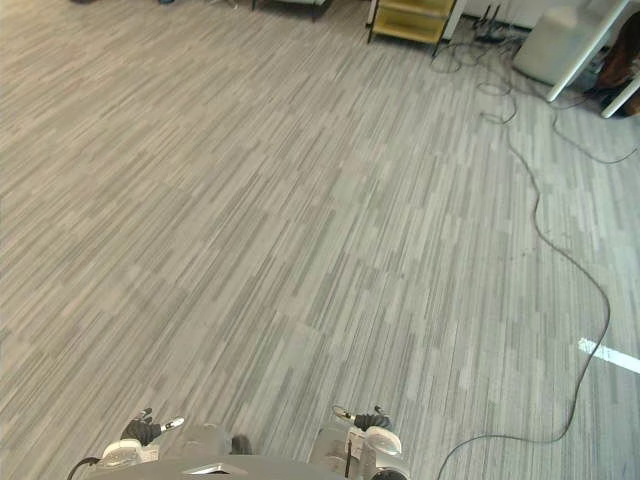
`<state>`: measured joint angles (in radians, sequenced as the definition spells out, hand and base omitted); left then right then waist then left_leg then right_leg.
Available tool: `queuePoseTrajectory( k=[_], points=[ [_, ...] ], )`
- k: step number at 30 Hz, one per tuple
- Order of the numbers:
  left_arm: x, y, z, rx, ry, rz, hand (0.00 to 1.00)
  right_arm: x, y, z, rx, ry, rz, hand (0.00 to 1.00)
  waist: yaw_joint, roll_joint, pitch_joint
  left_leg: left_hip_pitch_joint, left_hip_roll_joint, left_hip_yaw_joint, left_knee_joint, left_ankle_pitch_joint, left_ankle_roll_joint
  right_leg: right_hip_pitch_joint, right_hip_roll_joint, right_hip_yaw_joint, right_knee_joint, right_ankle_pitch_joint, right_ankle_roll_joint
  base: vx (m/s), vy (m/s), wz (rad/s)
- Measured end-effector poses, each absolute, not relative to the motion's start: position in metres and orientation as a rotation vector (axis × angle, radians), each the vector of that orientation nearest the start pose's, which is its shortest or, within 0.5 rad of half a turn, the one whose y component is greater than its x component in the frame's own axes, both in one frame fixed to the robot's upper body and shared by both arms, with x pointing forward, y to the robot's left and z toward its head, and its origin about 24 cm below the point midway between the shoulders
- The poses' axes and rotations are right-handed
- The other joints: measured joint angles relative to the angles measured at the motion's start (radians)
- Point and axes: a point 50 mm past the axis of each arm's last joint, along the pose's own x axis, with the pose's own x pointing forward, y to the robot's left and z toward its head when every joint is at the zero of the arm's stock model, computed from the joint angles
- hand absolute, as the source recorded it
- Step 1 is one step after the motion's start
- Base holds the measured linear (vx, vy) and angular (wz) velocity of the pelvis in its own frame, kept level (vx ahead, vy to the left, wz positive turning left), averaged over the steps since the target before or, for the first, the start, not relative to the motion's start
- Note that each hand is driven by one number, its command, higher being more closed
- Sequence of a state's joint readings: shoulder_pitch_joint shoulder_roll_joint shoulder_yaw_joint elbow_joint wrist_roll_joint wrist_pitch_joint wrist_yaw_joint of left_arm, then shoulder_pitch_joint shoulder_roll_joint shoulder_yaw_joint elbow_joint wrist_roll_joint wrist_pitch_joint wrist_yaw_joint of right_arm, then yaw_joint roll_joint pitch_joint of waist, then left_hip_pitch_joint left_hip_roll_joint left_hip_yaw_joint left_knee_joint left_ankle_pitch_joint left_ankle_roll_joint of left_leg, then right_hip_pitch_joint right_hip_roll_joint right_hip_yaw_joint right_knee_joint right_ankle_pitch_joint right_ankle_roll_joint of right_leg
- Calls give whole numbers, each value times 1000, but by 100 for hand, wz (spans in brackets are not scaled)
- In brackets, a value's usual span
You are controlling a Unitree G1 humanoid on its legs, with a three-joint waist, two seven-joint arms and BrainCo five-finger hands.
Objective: Pick up cushions and gather them together orderly.
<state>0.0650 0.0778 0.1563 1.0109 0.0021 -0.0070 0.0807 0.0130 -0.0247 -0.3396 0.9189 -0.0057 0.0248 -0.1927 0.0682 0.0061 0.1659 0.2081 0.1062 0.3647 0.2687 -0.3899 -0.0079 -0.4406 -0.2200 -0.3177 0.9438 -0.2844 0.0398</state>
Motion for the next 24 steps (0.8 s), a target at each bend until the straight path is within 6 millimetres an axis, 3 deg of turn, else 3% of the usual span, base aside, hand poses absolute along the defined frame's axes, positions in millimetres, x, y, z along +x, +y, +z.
queuePoseTrajectory(
  k=[1,3,4,5,9,11,12,14,15,18,19,20,21,22,23,24],
  points=[
    [108,204,-155,32,1058,270,0,136,-217,-140,42,950,-504,0,-8,2,1,19,8,5,-19,2,-3,-16,2,-22,-68,8,-6,457,-245,-11],
    [110,200,-156,28,1058,256,0,144,-217,-138,43,934,-495,0,-39,-1,3,80,19,-3,-89,6,-10,-57,22,-10,-383,112,-2,571,-305,20],
    [109,196,-157,22,1062,249,0,145,-218,-138,47,930,-494,0,-47,-7,8,120,10,-29,-121,13,-23,-45,37,21,-507,258,2,712,-360,6],
    [114,188,-158,2,1063,233,0,151,-222,-135,34,915,-494,0,-37,25,16,150,42,-79,-121,49,-31,-34,75,37,-473,313,-51,498,-245,-5],
    [116,169,-160,-51,1069,218,0,156,-228,-131,50,896,-523,0,-49,69,24,106,88,-191,54,174,-54,-20,109,25,-363,169,-86,559,-302,-13],
    [119,168,-158,-67,1050,224,0,150,-224,-135,50,918,-515,0,-65,84,31,-42,157,-295,445,371,-71,105,143,-12,-386,89,-93,694,-249,20],
    [122,169,-156,-72,1033,226,0,148,-223,-136,44,926,-509,0,-58,87,37,-146,195,-296,685,355,-75,179,169,-12,-419,60,-104,300,-69,2],
    [127,172,-153,-77,1002,239,0,145,-221,-137,45,935,-508,0,-39,90,46,-234,221,-258,854,311,-64,261,189,-2,-462,40,-103,375,-43,-14],
    [132,174,-150,-75,977,240,0,141,-220,-140,56,951,-515,0,-23,74,53,-325,218,-212,904,263,-53,346,192,6,-522,29,-89,400,-16,-10],
    [136,176,-146,-75,943,241,0,135,-221,-143,52,981,-526,0,-11,77,50,-496,195,-134,788,177,-44,492,189,24,-654,20,-70,523,116,-14],
    [139,176,-145,-75,927,241,0,134,-219,-144,57,992,-523,0,7,71,48,-535,155,-87,544,158,-44,547,166,41,-710,33,-41,475,182,-38],
    [140,176,-144,-74,923,241,0,135,-219,-144,59,993,-524,0,12,71,48,-544,138,-83,447,165,-46,565,159,50,-725,29,-30,528,246,-58],
    [142,175,-144,-81,914,239,0,132,-217,-147,68,1014,-527,0,22,68,50,-554,83,-96,157,286,-46,612,131,70,-760,11,7,567,304,-49],
    [142,175,-143,-86,908,243,0,129,-217,-148,69,1027,-528,0,36,53,44,-537,61,-93,92,395,-56,628,111,91,-777,2,21,585,286,-55],
    [142,176,-143,-78,906,241,0,127,-210,-150,78,1041,-518,0,43,33,23,-518,25,-71,86,382,-8,643,94,123,-807,5,22,748,305,-31],
    [142,182,-142,-74,900,253,0,127,-202,-153,102,1061,-505,0,27,9,14,-551,29,-64,185,324,44,669,89,163,-856,91,5,644,240,-19]
  ],
)
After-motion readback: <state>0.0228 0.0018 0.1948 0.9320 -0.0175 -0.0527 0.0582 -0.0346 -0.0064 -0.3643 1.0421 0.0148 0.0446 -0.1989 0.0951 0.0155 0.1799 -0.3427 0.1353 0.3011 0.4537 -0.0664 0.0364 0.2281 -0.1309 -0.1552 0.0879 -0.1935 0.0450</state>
